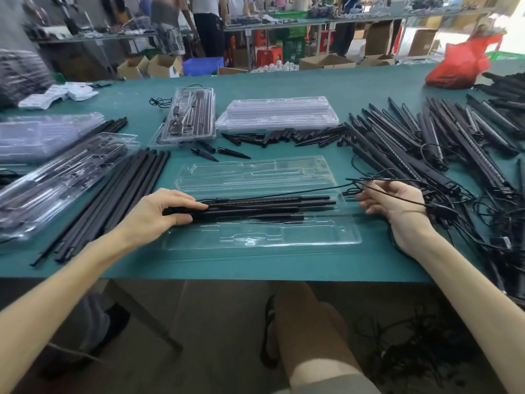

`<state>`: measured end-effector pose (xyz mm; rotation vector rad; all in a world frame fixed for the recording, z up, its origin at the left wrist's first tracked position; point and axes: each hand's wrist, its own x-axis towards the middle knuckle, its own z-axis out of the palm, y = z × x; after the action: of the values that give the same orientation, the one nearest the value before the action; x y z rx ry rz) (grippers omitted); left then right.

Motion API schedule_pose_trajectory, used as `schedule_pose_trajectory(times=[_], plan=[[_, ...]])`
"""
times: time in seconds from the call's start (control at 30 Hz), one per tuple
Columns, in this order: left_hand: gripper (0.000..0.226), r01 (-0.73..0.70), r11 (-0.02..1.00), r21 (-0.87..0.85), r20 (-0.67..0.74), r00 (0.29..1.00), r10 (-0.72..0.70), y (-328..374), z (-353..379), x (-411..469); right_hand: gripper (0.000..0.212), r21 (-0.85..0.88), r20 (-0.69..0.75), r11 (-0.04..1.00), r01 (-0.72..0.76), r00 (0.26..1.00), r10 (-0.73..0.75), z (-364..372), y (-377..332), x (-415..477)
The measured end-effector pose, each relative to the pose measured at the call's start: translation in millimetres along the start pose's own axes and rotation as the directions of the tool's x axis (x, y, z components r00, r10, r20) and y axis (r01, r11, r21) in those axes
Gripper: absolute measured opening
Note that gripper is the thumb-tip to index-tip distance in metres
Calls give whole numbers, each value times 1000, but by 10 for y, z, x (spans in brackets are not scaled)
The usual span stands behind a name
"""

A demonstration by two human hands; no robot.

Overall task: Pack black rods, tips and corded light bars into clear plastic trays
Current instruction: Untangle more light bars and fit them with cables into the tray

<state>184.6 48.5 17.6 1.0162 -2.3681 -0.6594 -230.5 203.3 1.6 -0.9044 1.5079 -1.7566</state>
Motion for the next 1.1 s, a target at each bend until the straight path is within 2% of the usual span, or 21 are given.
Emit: schedule_pose_trajectory(times=[0.13, 0.3, 0.43, 0.7, 0.8, 0.97, 1.1], plan=[[37, -53, 997, 51, 11, 999, 52, -17, -4, -7, 18, 3, -2, 1000, -3, 1000, 3, 7, -11, -14], [34, -96, 989, 108, 22, 995, 94, 12, 10, 10, 21, 33, 4, 999, -2, 1000, 2, -4, -29, -19], [44, -129, 951, 281, 19, 992, 129, 53, 57, 43, 20, 31, 11, 999, 5, 1000, -6, -6, -11, -20], [32, -183, 881, 435, 43, 982, 183, 95, 118, 95, 8, 20, 19, 1000, 15, 1000, -15, -28, 41, 20], [35, -189, 880, 436, 35, 981, 193, 56, 116, 87, 6, 23, 23, 1000, 12, 1000, -13, -25, 58, 30], [44, -127, 919, 373, 22, 992, 128, -42, 80, 94, 7, 12, 29, 1000, 22, 999, -22, -23, 71, 37], [38, -122, 927, 355, 32, 992, 119, -35, 88, 84, 10, 4, 34, 1000, 27, 999, -27, -31, 86, 43]])
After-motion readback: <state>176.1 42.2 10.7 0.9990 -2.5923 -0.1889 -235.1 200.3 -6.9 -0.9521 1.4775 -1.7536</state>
